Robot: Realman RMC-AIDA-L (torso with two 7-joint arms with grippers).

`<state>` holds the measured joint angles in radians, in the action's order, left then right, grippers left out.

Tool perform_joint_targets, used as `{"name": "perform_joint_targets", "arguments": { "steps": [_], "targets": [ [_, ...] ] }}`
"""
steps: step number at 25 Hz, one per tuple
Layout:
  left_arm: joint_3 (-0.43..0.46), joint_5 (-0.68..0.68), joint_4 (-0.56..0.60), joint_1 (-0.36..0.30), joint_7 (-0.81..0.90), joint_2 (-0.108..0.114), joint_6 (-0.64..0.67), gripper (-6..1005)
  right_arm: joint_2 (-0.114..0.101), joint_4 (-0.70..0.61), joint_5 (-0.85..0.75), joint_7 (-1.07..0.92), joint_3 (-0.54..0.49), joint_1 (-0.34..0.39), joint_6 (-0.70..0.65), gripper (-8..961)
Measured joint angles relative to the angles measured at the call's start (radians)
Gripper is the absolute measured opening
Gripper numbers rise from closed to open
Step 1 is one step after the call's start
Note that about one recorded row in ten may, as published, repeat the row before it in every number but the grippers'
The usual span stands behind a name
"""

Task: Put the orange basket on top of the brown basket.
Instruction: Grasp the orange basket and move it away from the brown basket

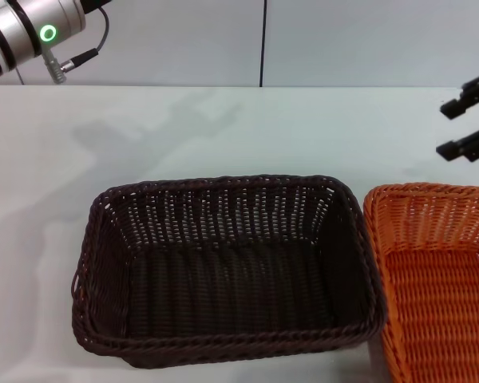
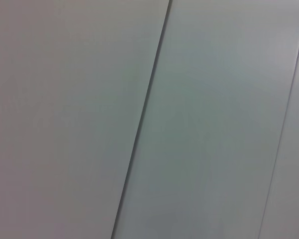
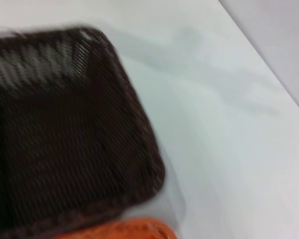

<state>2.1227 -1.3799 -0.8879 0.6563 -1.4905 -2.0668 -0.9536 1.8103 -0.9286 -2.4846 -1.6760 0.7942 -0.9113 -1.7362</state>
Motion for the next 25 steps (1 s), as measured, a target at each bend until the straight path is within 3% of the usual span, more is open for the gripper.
{"name": "perform_joint_targets", "arguments": {
  "steps": [7,25],
  "targets": [
    [0.000,0.001,0.017,0.002,-0.014,0.000,0.012,711,0.046,0.069,-0.121,0.038,0.047,0.005,0.163,689],
    [-0.026,0.001,0.050,0.017,-0.017,0.000,0.034,711,0.060,0.145,-0.113,0.089,0.055,0.007,0.162,687]
  ]
}}
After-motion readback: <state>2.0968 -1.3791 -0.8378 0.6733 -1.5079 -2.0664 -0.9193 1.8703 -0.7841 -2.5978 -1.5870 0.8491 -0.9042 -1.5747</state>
